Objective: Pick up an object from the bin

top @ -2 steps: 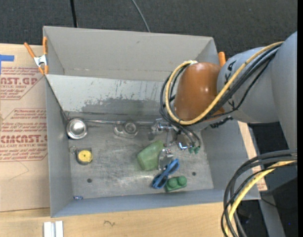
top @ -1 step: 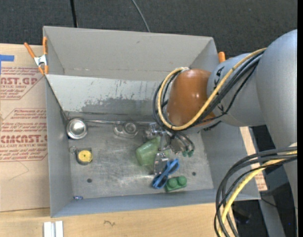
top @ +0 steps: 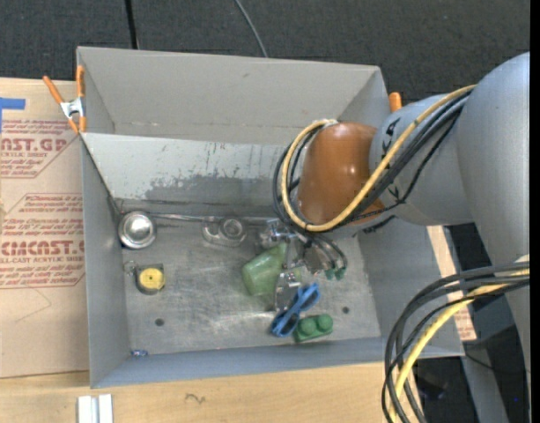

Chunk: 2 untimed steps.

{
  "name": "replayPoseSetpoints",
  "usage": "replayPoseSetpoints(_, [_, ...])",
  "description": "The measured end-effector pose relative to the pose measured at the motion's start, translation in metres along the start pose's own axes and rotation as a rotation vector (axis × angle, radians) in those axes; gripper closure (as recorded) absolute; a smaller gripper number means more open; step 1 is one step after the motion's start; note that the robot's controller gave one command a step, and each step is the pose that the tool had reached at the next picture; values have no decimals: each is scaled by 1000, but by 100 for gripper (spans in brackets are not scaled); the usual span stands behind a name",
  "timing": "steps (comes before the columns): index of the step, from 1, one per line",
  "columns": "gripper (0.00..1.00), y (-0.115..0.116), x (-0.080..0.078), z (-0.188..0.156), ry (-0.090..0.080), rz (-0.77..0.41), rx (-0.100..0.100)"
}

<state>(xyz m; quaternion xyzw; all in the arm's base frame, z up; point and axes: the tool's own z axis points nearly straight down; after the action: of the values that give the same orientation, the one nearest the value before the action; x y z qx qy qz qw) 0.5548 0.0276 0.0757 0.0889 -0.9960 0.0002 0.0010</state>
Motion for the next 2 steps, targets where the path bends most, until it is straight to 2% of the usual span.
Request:
replayPoseSetpoints(1, [100, 0, -1, -1, -2, 0, 0])
replayPoseSetpoints(2, [100, 1, -1, -6, -4, 0, -1])
